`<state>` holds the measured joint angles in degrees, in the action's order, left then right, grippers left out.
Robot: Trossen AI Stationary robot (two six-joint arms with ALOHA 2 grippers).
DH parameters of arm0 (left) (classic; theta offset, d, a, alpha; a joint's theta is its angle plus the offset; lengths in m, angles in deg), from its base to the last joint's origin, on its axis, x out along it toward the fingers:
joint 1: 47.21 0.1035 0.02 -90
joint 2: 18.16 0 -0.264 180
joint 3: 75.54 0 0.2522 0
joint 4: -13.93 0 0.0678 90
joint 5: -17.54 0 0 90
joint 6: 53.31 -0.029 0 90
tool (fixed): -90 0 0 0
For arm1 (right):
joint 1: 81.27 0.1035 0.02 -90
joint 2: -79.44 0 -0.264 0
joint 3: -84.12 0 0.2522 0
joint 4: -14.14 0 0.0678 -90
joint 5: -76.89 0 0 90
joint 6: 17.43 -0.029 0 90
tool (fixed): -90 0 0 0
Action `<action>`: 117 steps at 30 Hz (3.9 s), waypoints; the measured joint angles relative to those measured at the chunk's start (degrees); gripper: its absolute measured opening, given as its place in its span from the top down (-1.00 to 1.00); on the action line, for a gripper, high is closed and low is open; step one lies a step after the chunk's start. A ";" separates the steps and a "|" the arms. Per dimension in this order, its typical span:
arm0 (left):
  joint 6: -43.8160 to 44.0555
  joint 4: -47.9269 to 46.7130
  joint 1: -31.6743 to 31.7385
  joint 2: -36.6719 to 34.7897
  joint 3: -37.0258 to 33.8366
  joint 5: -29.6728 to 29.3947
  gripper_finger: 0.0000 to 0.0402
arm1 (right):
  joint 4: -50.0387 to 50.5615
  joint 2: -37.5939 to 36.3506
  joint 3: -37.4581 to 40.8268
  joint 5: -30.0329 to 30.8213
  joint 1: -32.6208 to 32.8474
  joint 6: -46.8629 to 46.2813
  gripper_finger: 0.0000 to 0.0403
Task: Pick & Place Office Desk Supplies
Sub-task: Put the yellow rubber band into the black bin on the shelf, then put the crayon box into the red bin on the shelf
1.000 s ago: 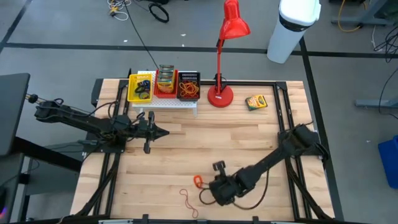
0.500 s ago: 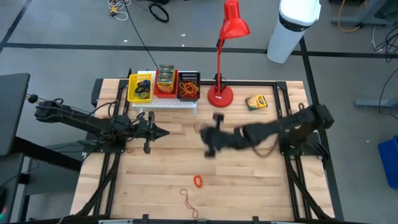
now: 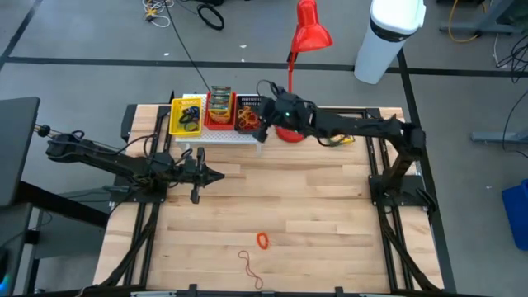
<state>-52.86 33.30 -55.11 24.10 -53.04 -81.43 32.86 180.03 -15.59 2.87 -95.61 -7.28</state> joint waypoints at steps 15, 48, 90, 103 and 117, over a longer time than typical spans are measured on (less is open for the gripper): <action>0.00 0.06 0.00 0.00 0.00 0.00 0.94 | -1.53 7.16 -3.36 -1.40 -3.65 -9.44 0.84; 0.00 0.08 -0.02 0.00 0.00 0.00 0.94 | 20.87 -32.44 40.46 7.93 -6.25 -40.87 0.92; 0.00 0.06 -0.02 0.00 0.00 0.00 0.94 | 21.81 -8.23 39.13 5.83 -36.66 -27.50 0.98; 0.00 0.07 -0.02 0.00 0.00 0.00 0.94 | 21.46 -9.49 39.13 -15.91 -24.43 -20.69 0.98; 0.00 0.06 -0.02 0.00 0.00 0.00 0.94 | 36.37 -17.83 39.15 9.16 -26.80 -31.71 0.91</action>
<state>-52.86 33.36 -55.14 24.09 -53.04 -81.43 69.23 162.20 23.56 12.03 -122.41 -38.98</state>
